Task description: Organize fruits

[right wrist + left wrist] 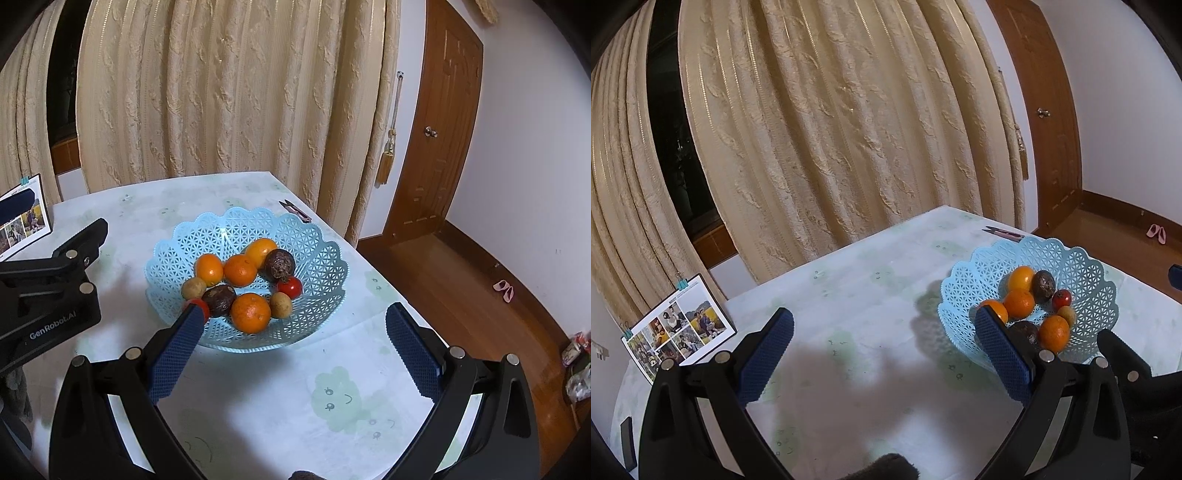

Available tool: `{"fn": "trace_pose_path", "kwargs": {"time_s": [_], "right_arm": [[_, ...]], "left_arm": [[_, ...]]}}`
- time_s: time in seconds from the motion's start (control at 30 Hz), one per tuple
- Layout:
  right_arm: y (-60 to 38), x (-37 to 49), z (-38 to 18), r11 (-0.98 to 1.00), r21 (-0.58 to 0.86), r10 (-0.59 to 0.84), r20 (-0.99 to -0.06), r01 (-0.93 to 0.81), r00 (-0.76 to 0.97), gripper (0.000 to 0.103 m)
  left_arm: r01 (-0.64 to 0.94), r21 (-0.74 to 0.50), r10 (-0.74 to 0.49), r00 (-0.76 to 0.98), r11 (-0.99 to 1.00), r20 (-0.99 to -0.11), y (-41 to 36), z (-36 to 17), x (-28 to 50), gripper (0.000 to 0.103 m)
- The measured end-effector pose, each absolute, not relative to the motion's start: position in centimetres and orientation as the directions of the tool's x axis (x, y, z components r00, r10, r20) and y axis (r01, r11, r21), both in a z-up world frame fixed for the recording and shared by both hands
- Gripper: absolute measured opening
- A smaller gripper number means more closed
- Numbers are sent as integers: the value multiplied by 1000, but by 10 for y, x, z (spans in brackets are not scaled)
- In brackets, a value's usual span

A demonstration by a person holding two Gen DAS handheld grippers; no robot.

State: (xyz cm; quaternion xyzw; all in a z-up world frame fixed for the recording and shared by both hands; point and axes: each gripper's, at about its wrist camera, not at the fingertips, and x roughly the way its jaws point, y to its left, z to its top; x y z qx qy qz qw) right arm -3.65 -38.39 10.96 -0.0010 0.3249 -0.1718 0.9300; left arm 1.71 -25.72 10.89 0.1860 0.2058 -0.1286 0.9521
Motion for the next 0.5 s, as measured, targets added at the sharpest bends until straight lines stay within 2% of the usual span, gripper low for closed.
{"fn": "trace_pose_path", "kwargs": {"time_s": [0.5], "right_arm": [[-387,-37,108,940,-113,-322,-604,322,729,100]], "left_arm": [[334,313,-173,878,889,-446,-260,106,16,98]]}}
